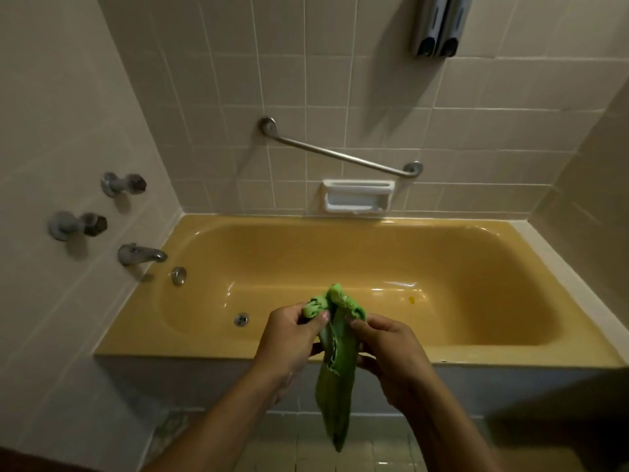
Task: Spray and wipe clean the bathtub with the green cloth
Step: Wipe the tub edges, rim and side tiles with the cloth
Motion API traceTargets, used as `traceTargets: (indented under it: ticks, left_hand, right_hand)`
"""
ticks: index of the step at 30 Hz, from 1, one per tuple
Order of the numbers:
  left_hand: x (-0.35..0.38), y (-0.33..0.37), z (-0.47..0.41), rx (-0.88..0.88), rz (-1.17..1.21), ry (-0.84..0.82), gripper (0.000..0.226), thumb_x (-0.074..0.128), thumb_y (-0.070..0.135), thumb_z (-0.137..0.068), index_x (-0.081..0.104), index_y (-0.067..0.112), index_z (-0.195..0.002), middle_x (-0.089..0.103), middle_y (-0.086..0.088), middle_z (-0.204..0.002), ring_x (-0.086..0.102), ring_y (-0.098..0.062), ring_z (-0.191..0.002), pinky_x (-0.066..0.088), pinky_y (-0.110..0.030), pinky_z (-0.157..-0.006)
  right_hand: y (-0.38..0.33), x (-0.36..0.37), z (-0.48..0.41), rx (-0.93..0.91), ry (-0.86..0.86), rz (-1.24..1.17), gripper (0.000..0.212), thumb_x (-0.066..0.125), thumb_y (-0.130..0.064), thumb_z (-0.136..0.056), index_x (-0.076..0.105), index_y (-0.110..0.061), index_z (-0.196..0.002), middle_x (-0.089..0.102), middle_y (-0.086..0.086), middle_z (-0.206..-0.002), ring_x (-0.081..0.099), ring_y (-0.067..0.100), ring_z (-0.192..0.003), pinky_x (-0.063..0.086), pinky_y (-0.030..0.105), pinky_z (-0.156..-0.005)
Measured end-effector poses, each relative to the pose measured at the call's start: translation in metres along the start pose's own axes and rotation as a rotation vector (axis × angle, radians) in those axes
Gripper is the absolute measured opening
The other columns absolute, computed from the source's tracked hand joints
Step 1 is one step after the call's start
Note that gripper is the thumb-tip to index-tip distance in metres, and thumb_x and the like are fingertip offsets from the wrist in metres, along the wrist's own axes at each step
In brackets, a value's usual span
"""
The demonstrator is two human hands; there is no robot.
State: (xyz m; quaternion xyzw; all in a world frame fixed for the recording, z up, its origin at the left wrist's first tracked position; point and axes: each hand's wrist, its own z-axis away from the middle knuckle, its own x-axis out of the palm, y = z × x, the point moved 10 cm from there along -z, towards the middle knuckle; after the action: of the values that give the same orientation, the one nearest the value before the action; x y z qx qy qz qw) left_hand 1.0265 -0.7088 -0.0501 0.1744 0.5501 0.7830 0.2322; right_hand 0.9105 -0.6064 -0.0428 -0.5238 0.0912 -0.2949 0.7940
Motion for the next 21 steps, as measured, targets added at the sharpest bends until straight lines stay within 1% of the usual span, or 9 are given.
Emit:
traceTargets:
  ticks: [3,5,7,9,12,14,16,18,21]
  left_hand:
    - [-0.002,0.034,0.030,-0.008,0.034,0.096,0.015,0.062,0.006,-0.101,0.073,0.004,-0.112,0.079,-0.012,-0.097,0.077,-0.027,-0.093,0.065,-0.045,-0.082]
    - [-0.008,0.052,0.049,0.004,0.072,0.183,0.016,0.062,0.001,-0.100,0.071,0.003,-0.114,0.077,-0.013,-0.097,0.076,-0.024,-0.087,0.065,-0.037,-0.072]
    - [-0.016,0.065,0.065,0.032,0.093,0.247,0.018,0.064,0.000,-0.099,0.071,0.005,-0.115,0.077,-0.012,-0.099,0.077,-0.023,-0.087,0.065,-0.034,-0.069]
    - [-0.028,0.070,0.077,0.052,0.117,0.288,0.014,0.065,0.000,-0.098,0.072,0.009,-0.107,0.077,-0.009,-0.098,0.077,-0.022,-0.087,0.065,-0.034,-0.070]
    - [-0.055,0.069,0.090,0.072,0.156,0.360,0.024,0.066,-0.002,-0.096,0.071,0.021,-0.090,0.077,-0.002,-0.087,0.076,-0.018,-0.079,0.064,-0.032,-0.065]
    - [-0.081,0.066,0.094,0.075,0.157,0.419,0.023,0.067,-0.003,-0.095,0.071,0.020,-0.092,0.078,-0.002,-0.086,0.076,-0.018,-0.078,0.063,-0.035,-0.066]
    - [-0.113,0.063,0.094,0.083,0.144,0.479,0.014,0.068,-0.001,-0.095,0.073,0.010,-0.102,0.078,-0.007,-0.090,0.075,-0.024,-0.083,0.063,-0.041,-0.073]
    - [-0.146,0.061,0.089,0.090,0.118,0.533,0.012,0.069,0.003,-0.096,0.074,0.000,-0.107,0.079,-0.010,-0.086,0.075,-0.028,-0.083,0.063,-0.044,-0.077]
    - [-0.185,0.061,0.073,0.079,0.076,0.541,0.016,0.068,0.010,-0.099,0.075,0.001,-0.110,0.080,-0.011,-0.090,0.076,-0.030,-0.088,0.062,-0.047,-0.082]
  right_hand:
    - [-0.033,-0.012,0.033,0.002,0.041,-0.043,0.020,0.064,-0.015,-0.097,0.074,0.001,-0.100,0.077,0.020,-0.092,0.073,0.025,-0.077,0.060,0.036,-0.070]
    - [-0.049,-0.021,0.049,-0.011,0.067,-0.056,0.018,0.065,-0.014,-0.097,0.073,0.001,-0.099,0.076,0.020,-0.089,0.073,0.025,-0.075,0.061,0.033,-0.063]
    - [-0.063,-0.028,0.057,-0.045,0.073,-0.040,0.015,0.065,-0.012,-0.098,0.073,0.001,-0.097,0.074,0.018,-0.084,0.070,0.027,-0.074,0.059,0.031,-0.057]
    - [-0.071,-0.035,0.058,-0.069,0.094,-0.020,0.015,0.066,-0.012,-0.097,0.072,0.002,-0.097,0.071,0.018,-0.083,0.067,0.030,-0.075,0.059,0.031,-0.056]
    - [-0.069,-0.038,0.052,-0.069,0.122,-0.028,0.020,0.068,-0.014,-0.096,0.071,0.004,-0.104,0.071,0.017,-0.084,0.067,0.028,-0.073,0.060,0.032,-0.057]
    - [-0.062,-0.028,0.043,-0.052,0.109,-0.030,0.022,0.070,-0.015,-0.094,0.071,0.004,-0.106,0.071,0.014,-0.080,0.068,0.024,-0.068,0.058,0.032,-0.057]
    - [-0.057,-0.013,0.030,-0.040,0.095,-0.010,0.026,0.074,-0.016,-0.091,0.071,0.006,-0.105,0.071,0.010,-0.075,0.067,0.022,-0.064,0.056,0.033,-0.055]
    - [-0.053,0.007,0.013,-0.040,0.092,0.028,0.031,0.077,-0.017,-0.087,0.070,0.008,-0.104,0.070,0.012,-0.078,0.065,0.024,-0.069,0.054,0.034,-0.058]
    - [-0.052,0.037,-0.014,-0.070,0.116,0.073,0.021,0.076,-0.017,-0.088,0.075,0.002,-0.094,0.068,0.015,-0.085,0.060,0.026,-0.079,0.050,0.039,-0.067]
